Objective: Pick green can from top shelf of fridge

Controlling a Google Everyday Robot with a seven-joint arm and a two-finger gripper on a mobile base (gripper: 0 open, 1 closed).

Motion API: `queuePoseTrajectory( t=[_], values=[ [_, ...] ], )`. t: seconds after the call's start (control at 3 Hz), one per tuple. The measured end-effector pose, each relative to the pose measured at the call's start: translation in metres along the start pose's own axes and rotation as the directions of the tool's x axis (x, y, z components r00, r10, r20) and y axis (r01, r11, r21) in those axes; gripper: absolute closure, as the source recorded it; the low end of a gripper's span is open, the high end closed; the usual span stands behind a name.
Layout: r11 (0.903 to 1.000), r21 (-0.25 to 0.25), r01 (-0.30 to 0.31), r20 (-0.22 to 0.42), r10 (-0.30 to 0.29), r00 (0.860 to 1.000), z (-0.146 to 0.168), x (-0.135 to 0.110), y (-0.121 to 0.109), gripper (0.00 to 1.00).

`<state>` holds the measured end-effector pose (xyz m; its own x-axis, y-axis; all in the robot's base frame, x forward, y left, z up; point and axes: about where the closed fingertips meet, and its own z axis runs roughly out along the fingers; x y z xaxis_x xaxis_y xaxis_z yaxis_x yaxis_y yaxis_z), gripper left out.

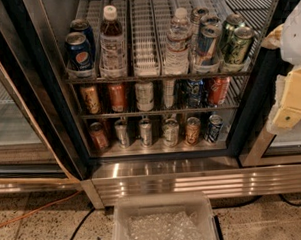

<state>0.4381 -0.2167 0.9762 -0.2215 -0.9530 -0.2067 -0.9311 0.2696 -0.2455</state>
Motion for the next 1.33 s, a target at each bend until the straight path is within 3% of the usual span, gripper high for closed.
queuePoseTrajectory(
  t=[0.33,0.67,1.0,1.33],
  values=[
    [1.0,0.0,0.0,0.0,0.0,1.0,0.0,0.0,0.0,0.0],
    [0.9983,0.014,-0.056,0.046,0.055,0.997,0.012,0.001,-0.007,0.0],
    [0.9797,0.007,-0.2,0.157,0.197,0.968,0.048,0.011,-0.012,0.0],
    [0.9589,0.035,-0.282,0.28,0.261,0.924,0.067,0.008,-0.032,0.0]
  ],
)
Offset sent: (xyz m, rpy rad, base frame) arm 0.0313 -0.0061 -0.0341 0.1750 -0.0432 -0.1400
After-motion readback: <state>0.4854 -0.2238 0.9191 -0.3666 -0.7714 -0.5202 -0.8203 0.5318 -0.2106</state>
